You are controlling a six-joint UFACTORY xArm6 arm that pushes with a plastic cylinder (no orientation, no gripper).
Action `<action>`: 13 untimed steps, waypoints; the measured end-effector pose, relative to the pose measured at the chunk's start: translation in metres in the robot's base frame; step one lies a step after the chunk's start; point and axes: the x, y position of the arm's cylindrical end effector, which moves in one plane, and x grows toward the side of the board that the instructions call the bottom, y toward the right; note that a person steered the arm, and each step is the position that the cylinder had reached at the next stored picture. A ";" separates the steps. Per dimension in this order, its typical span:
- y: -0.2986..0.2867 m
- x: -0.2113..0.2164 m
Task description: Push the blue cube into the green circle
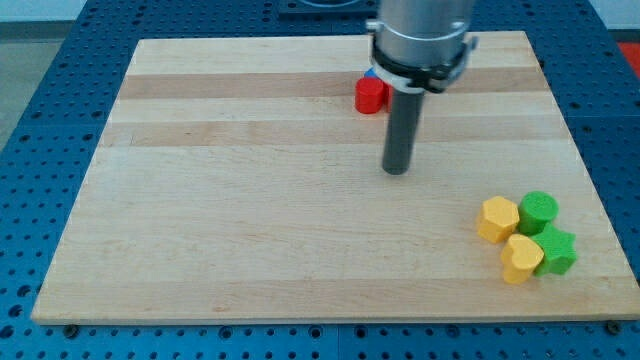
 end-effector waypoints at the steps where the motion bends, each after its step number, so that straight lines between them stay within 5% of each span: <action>1: -0.047 -0.024; 3: -0.123 -0.092; 6: -0.037 -0.201; 8: 0.033 -0.192; 13: 0.077 -0.141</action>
